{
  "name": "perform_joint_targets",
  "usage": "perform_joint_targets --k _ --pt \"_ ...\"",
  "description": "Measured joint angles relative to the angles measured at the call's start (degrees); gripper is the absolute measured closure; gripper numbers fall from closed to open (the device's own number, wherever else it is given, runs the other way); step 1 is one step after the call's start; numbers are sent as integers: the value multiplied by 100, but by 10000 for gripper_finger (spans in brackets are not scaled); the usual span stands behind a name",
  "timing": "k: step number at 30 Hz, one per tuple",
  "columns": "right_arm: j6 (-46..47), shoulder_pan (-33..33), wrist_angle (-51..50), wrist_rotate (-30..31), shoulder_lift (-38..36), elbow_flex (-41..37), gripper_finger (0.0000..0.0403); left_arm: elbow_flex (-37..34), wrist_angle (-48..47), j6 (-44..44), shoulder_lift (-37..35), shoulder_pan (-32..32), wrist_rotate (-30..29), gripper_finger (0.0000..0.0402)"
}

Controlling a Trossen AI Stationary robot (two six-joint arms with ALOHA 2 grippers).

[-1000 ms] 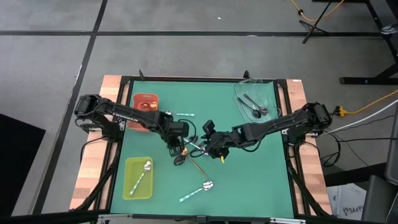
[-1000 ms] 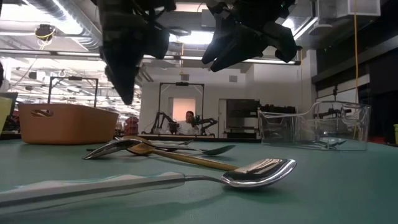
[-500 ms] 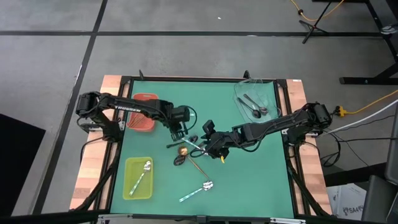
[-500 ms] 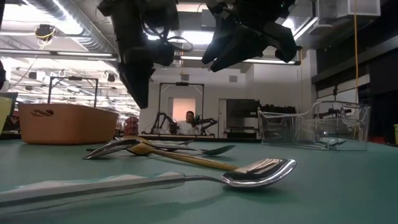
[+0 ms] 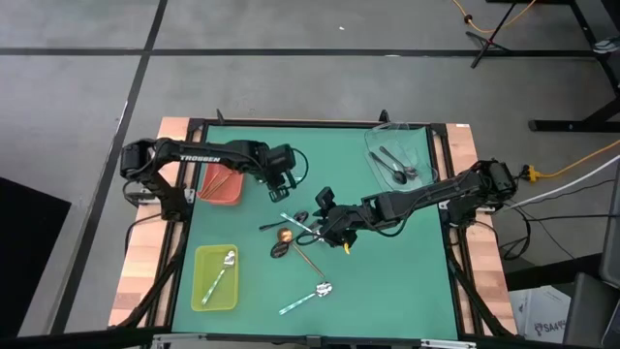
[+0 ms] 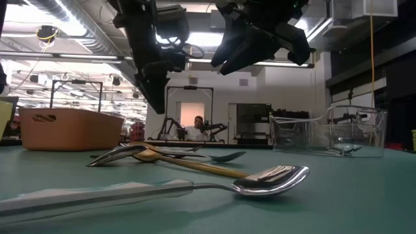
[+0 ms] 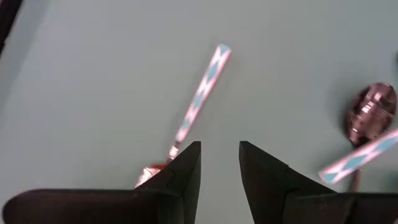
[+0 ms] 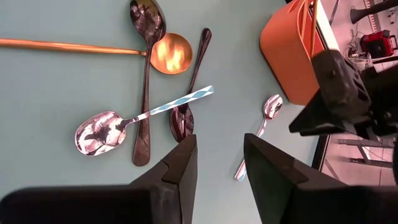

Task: Sort silverware by color (type)
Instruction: Put the blue patterned spoon into the yellow bin

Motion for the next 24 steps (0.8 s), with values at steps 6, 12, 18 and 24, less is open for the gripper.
perform_joint_targets --k 6,12,18,24 --pt "0 -2 0 1 0 1 279 0 16 61 0 328 0 298" --pt "0 -1 1 0 0 1 279 0 19 319 0 639 0 298" --pt "-1 -2 2 0 0 1 279 0 58 319 0 868 8 298" --pt "1 -2 2 0 0 1 279 0 158 319 0 891 69 298"
